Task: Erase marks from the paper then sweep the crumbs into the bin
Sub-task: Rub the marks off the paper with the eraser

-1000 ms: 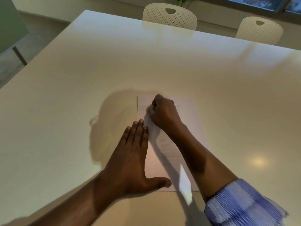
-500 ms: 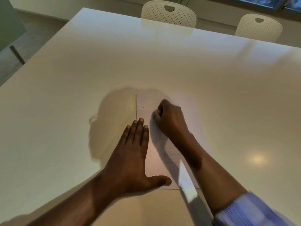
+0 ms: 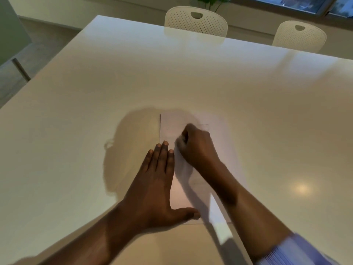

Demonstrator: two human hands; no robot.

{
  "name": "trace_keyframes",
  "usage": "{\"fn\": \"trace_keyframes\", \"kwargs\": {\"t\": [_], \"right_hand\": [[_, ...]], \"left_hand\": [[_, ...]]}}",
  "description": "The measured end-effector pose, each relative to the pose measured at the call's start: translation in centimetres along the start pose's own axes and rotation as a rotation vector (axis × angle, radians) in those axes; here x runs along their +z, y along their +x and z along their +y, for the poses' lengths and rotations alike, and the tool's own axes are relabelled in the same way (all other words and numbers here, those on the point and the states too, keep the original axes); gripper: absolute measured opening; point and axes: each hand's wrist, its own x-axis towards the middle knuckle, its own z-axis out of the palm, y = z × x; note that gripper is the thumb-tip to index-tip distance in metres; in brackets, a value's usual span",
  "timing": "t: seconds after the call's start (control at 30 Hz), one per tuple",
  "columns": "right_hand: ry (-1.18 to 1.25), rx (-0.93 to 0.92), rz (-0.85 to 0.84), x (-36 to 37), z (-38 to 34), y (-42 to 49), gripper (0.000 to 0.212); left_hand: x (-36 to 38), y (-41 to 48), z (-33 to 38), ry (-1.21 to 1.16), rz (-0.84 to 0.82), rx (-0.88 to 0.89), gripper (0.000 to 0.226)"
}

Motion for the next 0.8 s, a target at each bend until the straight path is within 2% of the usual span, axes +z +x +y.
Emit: {"fn": "trace_keyframes", "kwargs": {"t": [0.17, 0.4, 0.5, 0.63, 0.7, 0.8], "right_hand": [[-0.001, 0.108, 0.010, 0.1, -1.1, 6.1, 0.018], [-0.011, 0.041, -0.054, 0.4, 1.4, -2.6, 0.012], [0.011, 0.080, 0.019, 0.6, 0.5, 0.9, 0.008], [0.002, 0.165, 0.025, 0.3, -0.8, 6.7, 0.019], [-0.011, 0.177, 0.001, -0.2, -1.0, 6.7, 0.022], [-0.047, 0.124, -0.069, -1.2, -0.2, 1.7, 0.017]], "left_hand": [[0.0, 0.2, 0.0, 0.018, -0.005, -0.013, 0.144], [0.1, 0.2, -0.1, 0.019, -0.002, -0.005, 0.148], [0.0, 0.2, -0.1, -0.010, 0.000, 0.004, 0.145], [0.0, 0.2, 0.0, 0.003, -0.006, -0.009, 0.144], [0.0, 0.1, 0.0, 0.013, -0.008, -0.008, 0.144], [0.1, 0.1, -0.2, 0.018, -0.008, -0.003, 0.146]]}}
